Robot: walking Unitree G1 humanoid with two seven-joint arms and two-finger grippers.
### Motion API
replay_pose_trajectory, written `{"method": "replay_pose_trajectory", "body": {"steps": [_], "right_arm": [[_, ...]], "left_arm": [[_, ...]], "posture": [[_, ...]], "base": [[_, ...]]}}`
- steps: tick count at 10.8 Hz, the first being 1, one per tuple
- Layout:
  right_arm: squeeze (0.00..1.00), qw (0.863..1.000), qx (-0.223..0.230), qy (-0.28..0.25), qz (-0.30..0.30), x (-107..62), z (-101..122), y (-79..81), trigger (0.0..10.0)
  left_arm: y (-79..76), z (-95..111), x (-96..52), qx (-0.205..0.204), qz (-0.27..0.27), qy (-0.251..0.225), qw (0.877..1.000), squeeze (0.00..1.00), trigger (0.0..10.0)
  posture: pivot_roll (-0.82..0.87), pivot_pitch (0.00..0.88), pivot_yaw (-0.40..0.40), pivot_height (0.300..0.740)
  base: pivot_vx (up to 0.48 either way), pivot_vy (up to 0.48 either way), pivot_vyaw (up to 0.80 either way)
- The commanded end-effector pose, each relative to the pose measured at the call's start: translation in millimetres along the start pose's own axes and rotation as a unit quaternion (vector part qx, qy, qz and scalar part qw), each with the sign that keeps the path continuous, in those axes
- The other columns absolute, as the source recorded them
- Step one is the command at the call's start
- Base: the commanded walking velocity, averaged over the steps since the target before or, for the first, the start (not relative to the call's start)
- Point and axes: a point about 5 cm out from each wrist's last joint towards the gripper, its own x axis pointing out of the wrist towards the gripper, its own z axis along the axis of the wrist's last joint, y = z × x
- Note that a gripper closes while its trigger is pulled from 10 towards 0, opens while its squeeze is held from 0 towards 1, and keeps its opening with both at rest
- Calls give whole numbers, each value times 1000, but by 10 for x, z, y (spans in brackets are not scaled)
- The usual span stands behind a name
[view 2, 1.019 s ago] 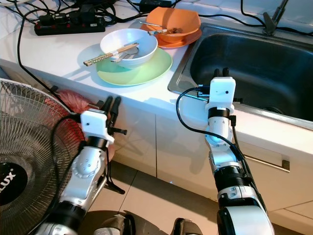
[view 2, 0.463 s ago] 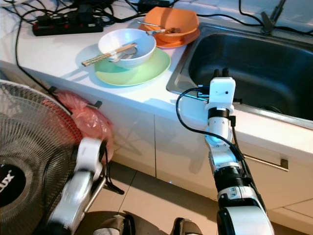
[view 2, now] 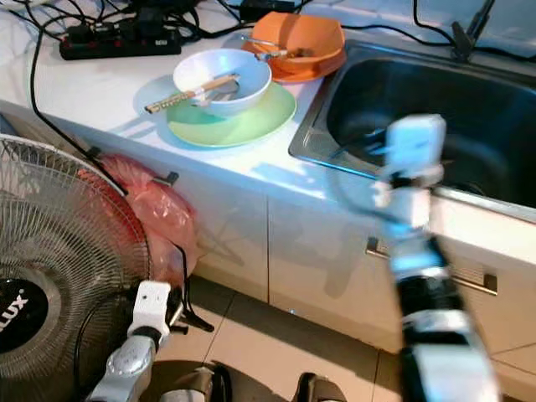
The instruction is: Kitchen organization
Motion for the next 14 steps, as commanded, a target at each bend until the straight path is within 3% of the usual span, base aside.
{"method": "replay_pose_trajectory", "body": {"steps": [1, 3, 4, 6, 7, 8, 10, 12, 14], "right_arm": [[0, 999, -1, -29, -24, 126, 152, -140, 10000], [0, 996, -57, -56, -36, 202, 242, -383, 10000], [0, 992, -99, -57, -55, 192, 232, -644, 10000], [0, 978, -172, -27, -113, 72, 121, -1118, 10000], [0, 962, -219, 7, -165, -98, 11, -1481, 10000], [0, 947, -256, 29, -191, -214, -48, -1653, 10000], [0, 879, -331, 107, -327, -664, -203, -2232, 10000], [0, 813, -391, 164, -398, -1052, -293, -2560, 10000], [0, 753, -400, 258, -454, -1532, -502, -2739, 10000]], "left_arm": [[17, -51, -22, -7, 2, 8, 1000, 0, 10000], [4, -72, -29, -7, 0, 10, 1000, 0, 10000], [-13, -85, -32, -5, -1, 13, 1000, 0, 10000], [-21, -91, -35, -5, -1, 12, 1000, 0, 10000], [-23, -99, -42, -7, -3, 11, 1000, 0, 10000], [-28, -103, -45, -7, -4, 11, 1000, 0, 10000], [-37, -119, -56, -7, -8, 11, 1000, 0, 10000], [-39, -127, -63, -5, -9, 11, 1000, 0, 10000], [-50, -135, -68, -4, -11, 12, 1000, 0, 10000]], "posture": [[-3, 156, 8, 740], [-13, 160, 7, 740], [-19, 163, 6, 740], [-24, 169, 6, 740], [-32, 171, 9, 740], [-34, 174, 11, 740], [-38, 179, 12, 740], [-40, 178, 11, 740], [-40, 176, 10, 740]], "base": [[0, 0, 0], [0, 0, 0], [0, 0, 0], [0, 0, 0], [0, 0, 0], [0, 0, 0], [0, 0, 0], [0, 0, 0], [0, 0, 0]]}}
